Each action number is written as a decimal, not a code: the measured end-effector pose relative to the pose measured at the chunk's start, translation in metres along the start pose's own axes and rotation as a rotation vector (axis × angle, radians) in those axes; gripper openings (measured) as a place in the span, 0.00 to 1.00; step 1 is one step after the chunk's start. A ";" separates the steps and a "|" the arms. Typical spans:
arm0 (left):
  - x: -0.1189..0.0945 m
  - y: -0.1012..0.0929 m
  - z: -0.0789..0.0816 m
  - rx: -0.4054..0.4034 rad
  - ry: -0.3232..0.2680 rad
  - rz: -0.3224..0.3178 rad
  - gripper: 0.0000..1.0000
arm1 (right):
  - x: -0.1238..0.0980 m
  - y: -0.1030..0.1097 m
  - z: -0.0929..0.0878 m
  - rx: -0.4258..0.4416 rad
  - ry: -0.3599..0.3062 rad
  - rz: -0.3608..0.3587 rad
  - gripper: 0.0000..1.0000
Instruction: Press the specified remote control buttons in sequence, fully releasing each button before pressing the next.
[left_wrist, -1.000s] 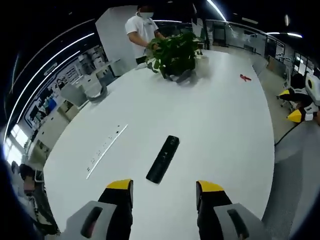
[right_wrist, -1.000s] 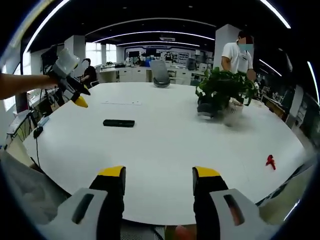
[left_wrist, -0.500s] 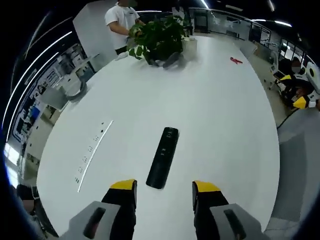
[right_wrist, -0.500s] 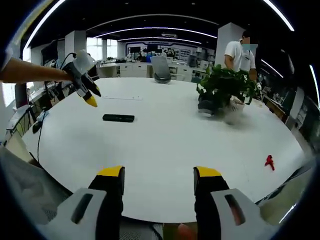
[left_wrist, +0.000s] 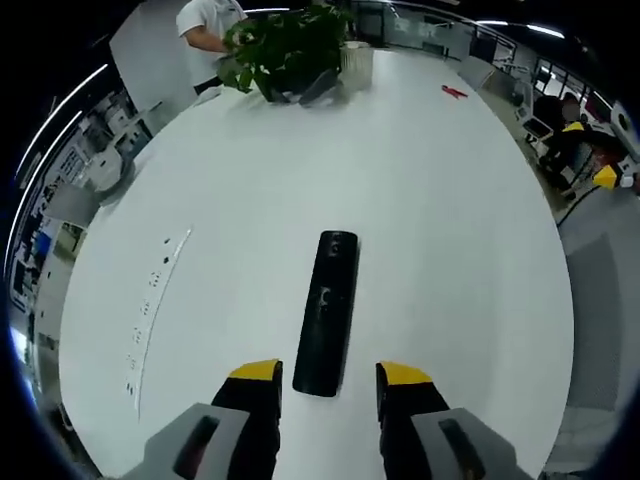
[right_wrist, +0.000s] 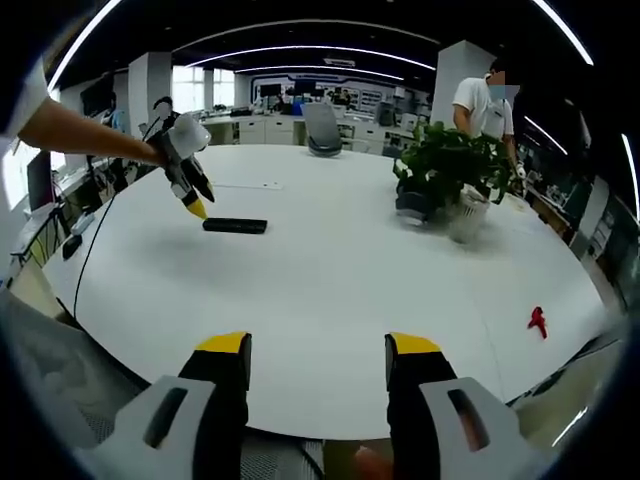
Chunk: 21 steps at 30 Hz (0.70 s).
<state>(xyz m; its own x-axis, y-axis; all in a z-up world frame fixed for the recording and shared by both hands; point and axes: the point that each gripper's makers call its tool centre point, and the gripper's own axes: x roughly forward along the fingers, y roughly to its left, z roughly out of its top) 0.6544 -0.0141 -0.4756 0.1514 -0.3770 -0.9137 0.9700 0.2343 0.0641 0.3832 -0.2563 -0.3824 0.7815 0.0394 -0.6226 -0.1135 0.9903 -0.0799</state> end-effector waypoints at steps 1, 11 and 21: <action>0.004 0.002 0.000 0.001 0.004 0.000 0.37 | 0.000 0.000 -0.001 -0.002 0.005 -0.001 0.55; 0.026 0.004 -0.002 0.012 0.045 -0.051 0.34 | 0.002 -0.001 -0.004 -0.001 0.020 -0.004 0.55; 0.035 0.004 -0.005 0.026 0.081 -0.072 0.27 | 0.001 -0.001 -0.005 0.005 0.025 -0.004 0.54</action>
<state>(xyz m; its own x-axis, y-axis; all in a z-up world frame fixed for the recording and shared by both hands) 0.6627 -0.0215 -0.5091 0.0666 -0.3183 -0.9457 0.9825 0.1860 0.0066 0.3813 -0.2576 -0.3866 0.7664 0.0321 -0.6416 -0.1076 0.9911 -0.0789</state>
